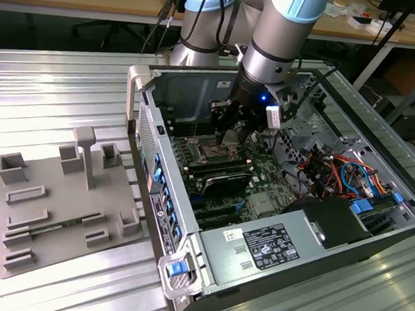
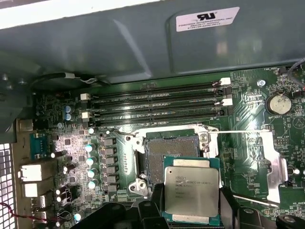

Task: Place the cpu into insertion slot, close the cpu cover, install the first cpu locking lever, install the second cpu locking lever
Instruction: 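Place the cpu into insertion slot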

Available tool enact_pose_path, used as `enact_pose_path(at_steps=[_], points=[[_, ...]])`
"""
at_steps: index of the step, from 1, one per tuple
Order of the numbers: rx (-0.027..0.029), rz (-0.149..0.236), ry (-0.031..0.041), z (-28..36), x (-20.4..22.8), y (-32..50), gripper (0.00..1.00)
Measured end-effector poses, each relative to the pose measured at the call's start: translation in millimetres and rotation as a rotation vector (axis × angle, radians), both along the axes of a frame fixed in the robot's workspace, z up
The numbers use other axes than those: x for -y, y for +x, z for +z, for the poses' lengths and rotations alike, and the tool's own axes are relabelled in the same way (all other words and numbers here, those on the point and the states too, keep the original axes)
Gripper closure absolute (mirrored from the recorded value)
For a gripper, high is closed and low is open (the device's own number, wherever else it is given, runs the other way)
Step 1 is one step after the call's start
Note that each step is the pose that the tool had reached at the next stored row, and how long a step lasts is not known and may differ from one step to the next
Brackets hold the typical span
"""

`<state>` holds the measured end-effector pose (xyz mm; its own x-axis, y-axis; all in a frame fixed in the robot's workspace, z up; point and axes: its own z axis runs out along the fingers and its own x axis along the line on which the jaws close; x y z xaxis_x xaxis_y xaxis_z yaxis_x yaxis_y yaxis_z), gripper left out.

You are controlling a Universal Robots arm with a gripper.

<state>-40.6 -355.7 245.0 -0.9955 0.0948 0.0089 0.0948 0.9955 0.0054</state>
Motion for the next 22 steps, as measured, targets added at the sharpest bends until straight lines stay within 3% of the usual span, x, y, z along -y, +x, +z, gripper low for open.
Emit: enact_pose_path(at_steps=[5,10,22], points=[[0.0000,-0.070,-0.0006,-0.2,0.0,0.0,0.45],[0.0000,-0.114,-0.0012,-0.5,0.0,0.0,0.45],[0.0003,-0.160,-0.0053,-0.8,0.0,0.0,0.45]])
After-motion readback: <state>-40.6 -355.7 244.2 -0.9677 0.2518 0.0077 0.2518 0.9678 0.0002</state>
